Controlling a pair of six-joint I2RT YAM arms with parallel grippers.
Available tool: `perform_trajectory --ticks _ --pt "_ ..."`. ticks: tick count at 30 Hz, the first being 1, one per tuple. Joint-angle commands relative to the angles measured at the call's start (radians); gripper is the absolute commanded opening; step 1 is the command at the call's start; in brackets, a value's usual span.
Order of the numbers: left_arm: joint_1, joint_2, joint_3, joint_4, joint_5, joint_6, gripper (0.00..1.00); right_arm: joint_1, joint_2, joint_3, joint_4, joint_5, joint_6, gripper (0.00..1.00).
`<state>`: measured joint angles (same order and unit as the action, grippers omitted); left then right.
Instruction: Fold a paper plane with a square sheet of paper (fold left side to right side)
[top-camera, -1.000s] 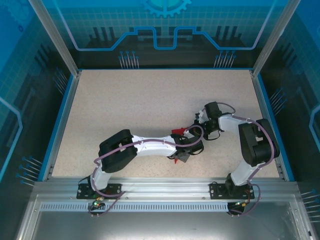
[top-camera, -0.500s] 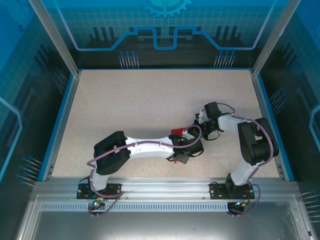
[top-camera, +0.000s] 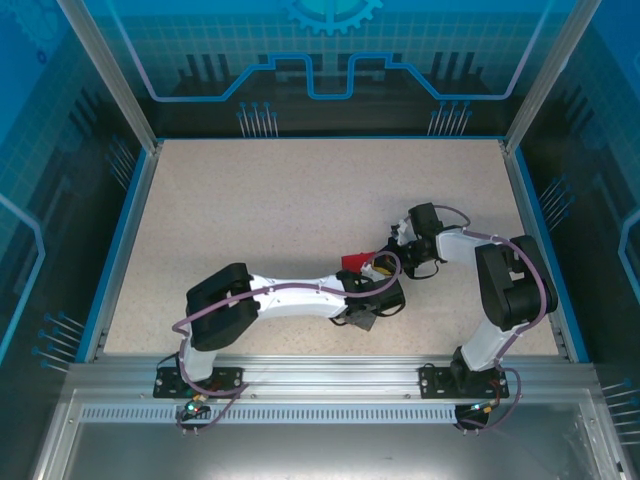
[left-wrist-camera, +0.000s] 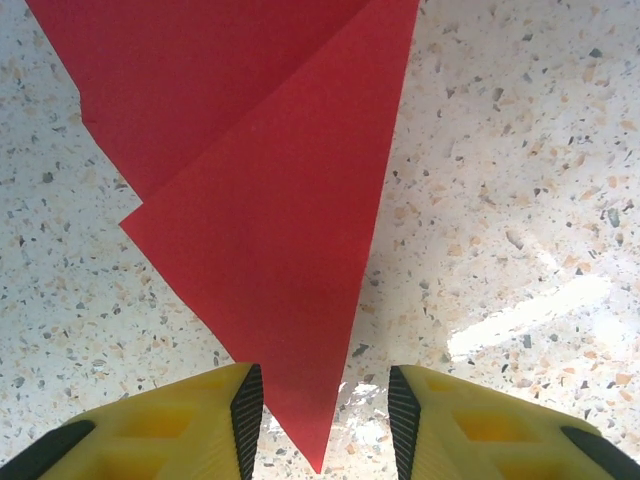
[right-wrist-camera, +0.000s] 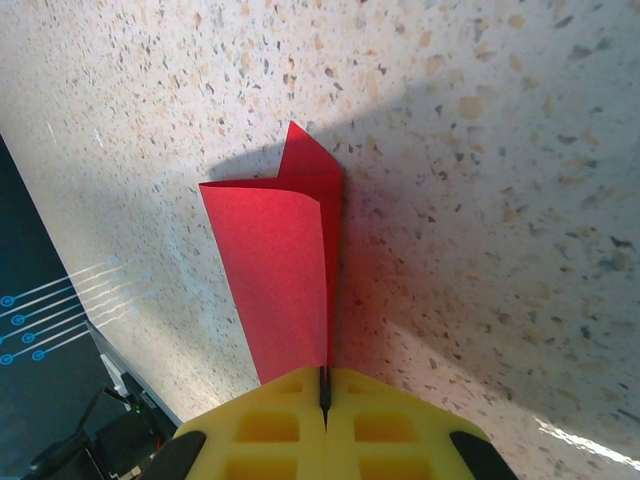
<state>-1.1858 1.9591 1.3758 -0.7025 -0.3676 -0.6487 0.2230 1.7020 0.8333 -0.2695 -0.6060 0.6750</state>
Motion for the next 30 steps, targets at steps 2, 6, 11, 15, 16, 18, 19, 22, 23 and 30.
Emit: perform_trajectory --ticks 2,6,11,15,16,18,19,22,23,30 --pt "-0.005 0.026 0.014 -0.040 0.009 0.001 0.41 0.015 0.010 0.005 -0.005 -0.012 0.020 0.00" --pt "-0.005 0.050 0.028 -0.054 0.002 0.001 0.39 0.015 0.013 0.007 -0.008 -0.012 0.017 0.00" --pt "-0.005 0.069 0.040 -0.065 -0.001 0.001 0.32 0.015 0.012 0.010 -0.017 -0.006 0.010 0.00" --pt "-0.005 0.075 0.046 -0.063 0.004 0.006 0.27 0.015 0.017 0.009 -0.021 -0.004 0.009 0.00" --pt "-0.005 0.076 0.046 -0.063 0.005 0.007 0.27 0.015 0.019 0.011 -0.022 -0.002 0.006 0.00" --pt "-0.005 0.079 0.048 -0.063 0.008 0.008 0.24 0.015 0.022 0.013 -0.027 0.003 0.005 0.00" --pt "-0.005 0.080 0.049 -0.064 0.009 0.009 0.24 0.015 0.024 0.013 -0.028 0.005 0.003 0.00" --pt "-0.005 0.085 0.051 -0.064 0.010 0.010 0.20 0.015 0.028 0.013 -0.030 0.008 0.002 0.00" --pt "-0.006 0.086 0.050 -0.064 0.012 0.010 0.19 0.015 0.030 0.013 -0.030 0.008 0.001 0.00" --pt "-0.005 0.087 0.047 -0.063 0.015 0.005 0.12 0.015 0.024 0.015 -0.036 0.005 -0.005 0.00"
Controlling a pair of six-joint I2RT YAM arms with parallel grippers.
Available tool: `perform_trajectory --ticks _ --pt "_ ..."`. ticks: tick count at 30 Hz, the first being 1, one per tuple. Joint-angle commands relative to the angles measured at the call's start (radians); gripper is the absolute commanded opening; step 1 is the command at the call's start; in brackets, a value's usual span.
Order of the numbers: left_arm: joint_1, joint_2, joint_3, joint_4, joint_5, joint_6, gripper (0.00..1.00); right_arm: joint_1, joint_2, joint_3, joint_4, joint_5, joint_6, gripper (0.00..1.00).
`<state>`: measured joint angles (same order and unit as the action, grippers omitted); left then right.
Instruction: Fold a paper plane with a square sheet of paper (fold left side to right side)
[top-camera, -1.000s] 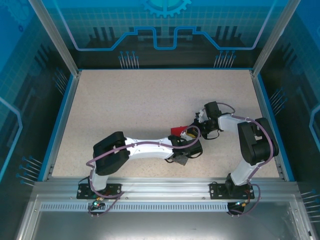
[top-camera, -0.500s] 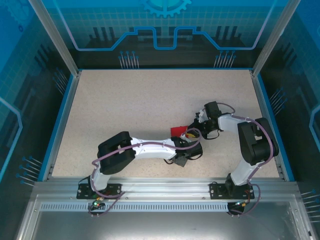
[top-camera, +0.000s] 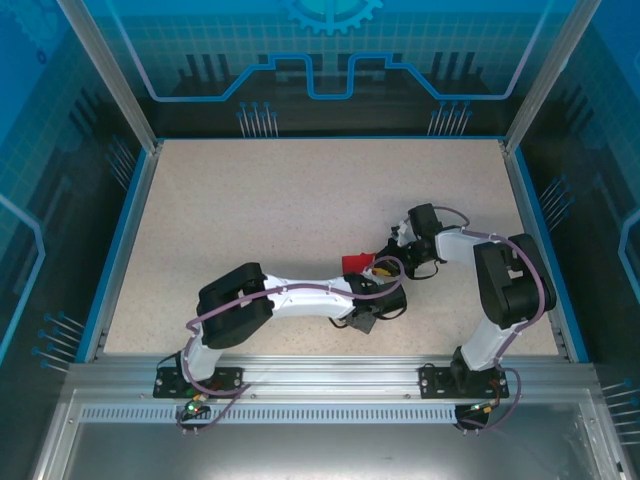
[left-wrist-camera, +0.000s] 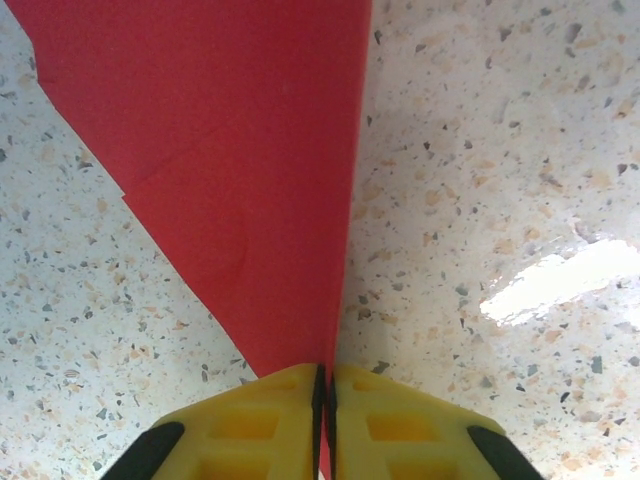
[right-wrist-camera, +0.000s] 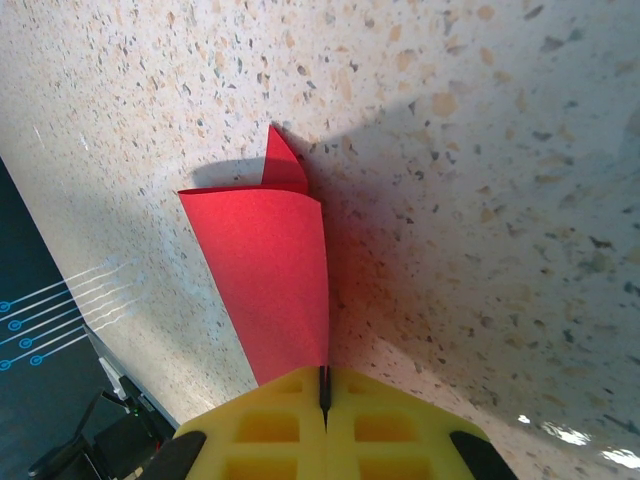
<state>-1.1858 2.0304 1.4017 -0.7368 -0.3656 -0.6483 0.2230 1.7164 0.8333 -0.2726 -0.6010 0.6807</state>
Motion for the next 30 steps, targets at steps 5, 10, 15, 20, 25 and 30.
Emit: perform_trajectory --ticks 5,10,15,20,25,30 --pt "0.003 -0.009 -0.007 -0.007 0.015 -0.004 0.06 0.007 -0.022 0.019 -0.054 -0.006 -0.047 0.03" --pt "0.018 -0.058 -0.057 0.055 0.043 0.001 0.02 -0.030 -0.117 -0.003 -0.039 -0.039 -0.085 0.28" --pt "0.054 -0.122 -0.137 0.142 0.100 -0.003 0.00 -0.103 -0.236 -0.028 -0.089 -0.039 -0.150 0.49" --pt "0.104 -0.210 -0.250 0.297 0.212 -0.004 0.00 -0.128 -0.284 -0.065 -0.105 -0.041 -0.205 0.53" --pt "0.162 -0.280 -0.365 0.465 0.346 -0.038 0.00 -0.112 -0.300 -0.126 -0.042 -0.063 -0.208 0.56" --pt "0.234 -0.355 -0.513 0.661 0.473 -0.104 0.00 -0.061 -0.300 -0.174 0.047 -0.065 -0.197 0.56"
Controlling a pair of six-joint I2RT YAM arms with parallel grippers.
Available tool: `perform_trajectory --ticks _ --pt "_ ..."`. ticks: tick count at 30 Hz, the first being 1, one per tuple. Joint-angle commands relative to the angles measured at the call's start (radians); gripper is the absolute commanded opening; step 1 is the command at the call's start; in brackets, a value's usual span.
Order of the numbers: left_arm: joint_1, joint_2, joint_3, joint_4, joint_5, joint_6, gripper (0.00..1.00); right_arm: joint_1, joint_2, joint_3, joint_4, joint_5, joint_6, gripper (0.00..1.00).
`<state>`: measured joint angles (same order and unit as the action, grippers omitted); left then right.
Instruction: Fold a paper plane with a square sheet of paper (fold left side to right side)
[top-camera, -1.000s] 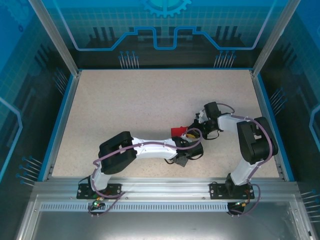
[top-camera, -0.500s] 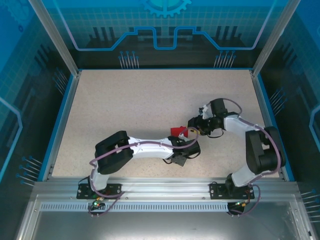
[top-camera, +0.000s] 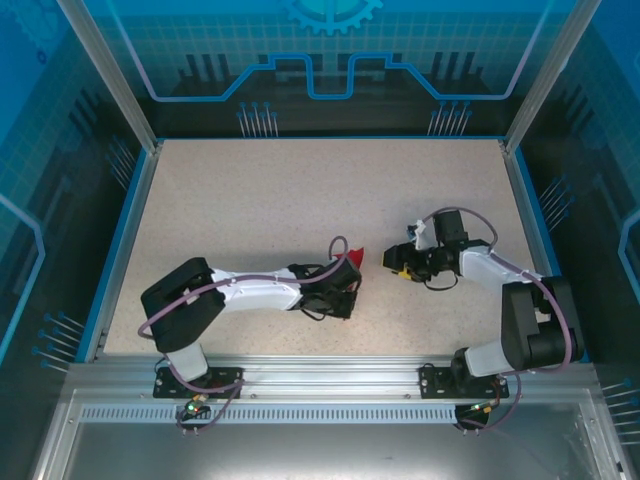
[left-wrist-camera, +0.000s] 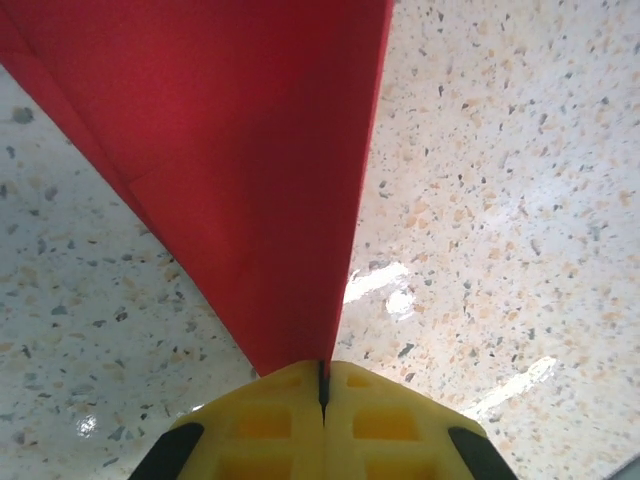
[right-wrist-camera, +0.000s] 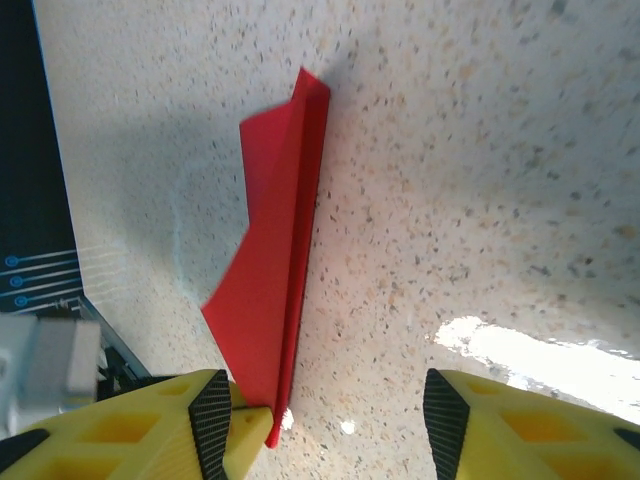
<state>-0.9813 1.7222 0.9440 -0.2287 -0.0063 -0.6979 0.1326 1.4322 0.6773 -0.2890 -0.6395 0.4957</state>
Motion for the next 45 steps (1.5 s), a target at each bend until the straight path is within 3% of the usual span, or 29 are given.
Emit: perform_trajectory --ticks 1,16,23,45 --pt "0.039 -0.056 -0.076 0.176 0.127 -0.064 0.00 0.041 -0.011 -0.022 0.077 -0.028 -0.007 0.56" --pt "0.132 -0.092 -0.259 0.457 0.247 -0.208 0.00 0.240 0.143 0.049 0.184 0.034 0.080 0.54" --pt "0.142 -0.089 -0.282 0.500 0.259 -0.227 0.00 0.291 0.218 0.097 0.221 0.037 0.114 0.46" --pt "0.153 -0.061 -0.317 0.562 0.264 -0.262 0.03 0.337 0.371 0.181 0.224 0.080 0.125 0.31"
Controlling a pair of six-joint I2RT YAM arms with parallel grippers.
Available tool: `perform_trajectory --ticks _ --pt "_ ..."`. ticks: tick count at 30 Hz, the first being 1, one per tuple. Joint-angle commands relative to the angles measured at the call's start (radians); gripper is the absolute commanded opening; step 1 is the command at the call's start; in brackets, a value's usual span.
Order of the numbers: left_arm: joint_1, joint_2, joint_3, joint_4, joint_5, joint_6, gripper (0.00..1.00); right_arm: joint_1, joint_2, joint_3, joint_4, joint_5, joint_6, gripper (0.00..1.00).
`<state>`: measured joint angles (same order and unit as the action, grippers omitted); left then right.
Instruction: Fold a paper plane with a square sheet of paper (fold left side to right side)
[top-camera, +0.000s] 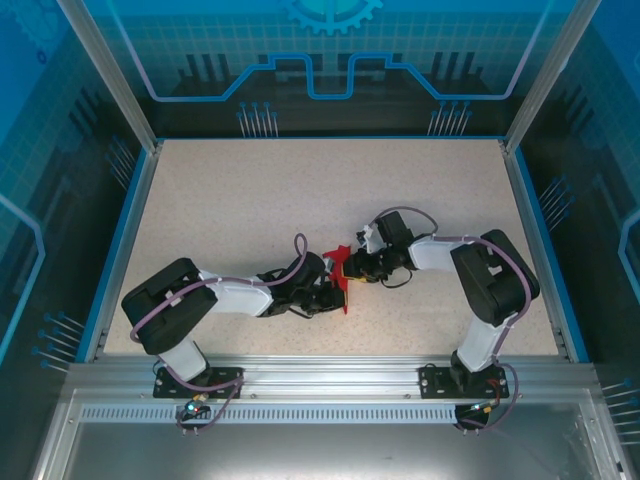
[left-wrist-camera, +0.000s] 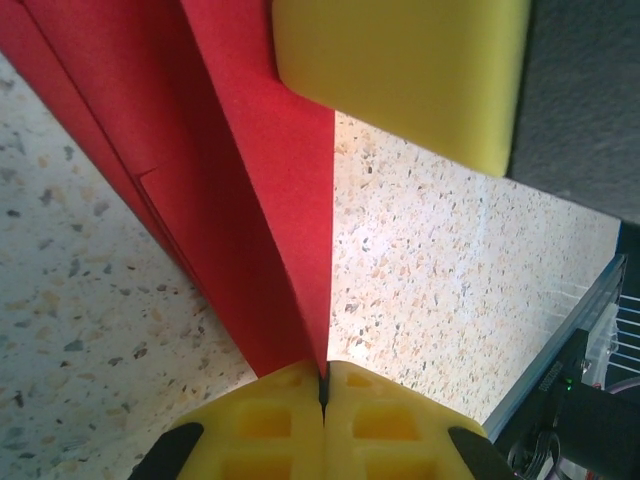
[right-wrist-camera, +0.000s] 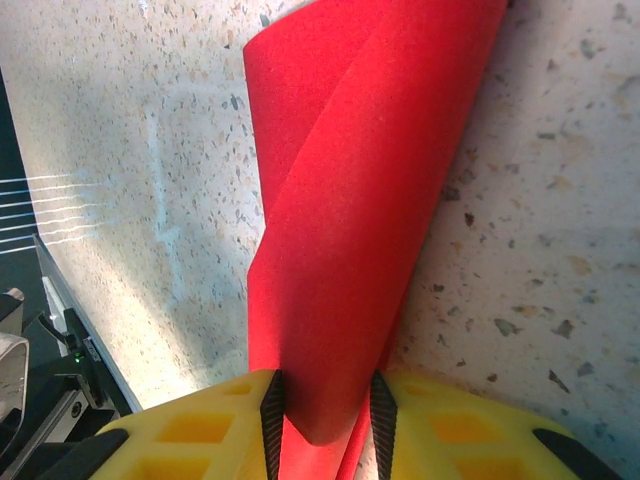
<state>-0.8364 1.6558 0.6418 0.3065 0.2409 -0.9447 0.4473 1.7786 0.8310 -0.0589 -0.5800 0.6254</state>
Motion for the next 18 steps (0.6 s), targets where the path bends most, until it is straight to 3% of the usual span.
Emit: perform_trajectory --ticks 1,7,18 --pt "0.008 0.006 -0.013 0.026 0.017 -0.017 0.04 0.022 0.028 0.028 -0.011 0.022 -0.007 0.31" --pt "0.008 0.000 -0.012 0.020 0.017 -0.011 0.16 0.025 0.055 0.034 -0.031 0.033 -0.013 0.29" --pt "0.023 -0.083 -0.027 -0.030 0.007 0.015 0.24 0.025 0.067 0.043 -0.060 0.048 -0.030 0.28"
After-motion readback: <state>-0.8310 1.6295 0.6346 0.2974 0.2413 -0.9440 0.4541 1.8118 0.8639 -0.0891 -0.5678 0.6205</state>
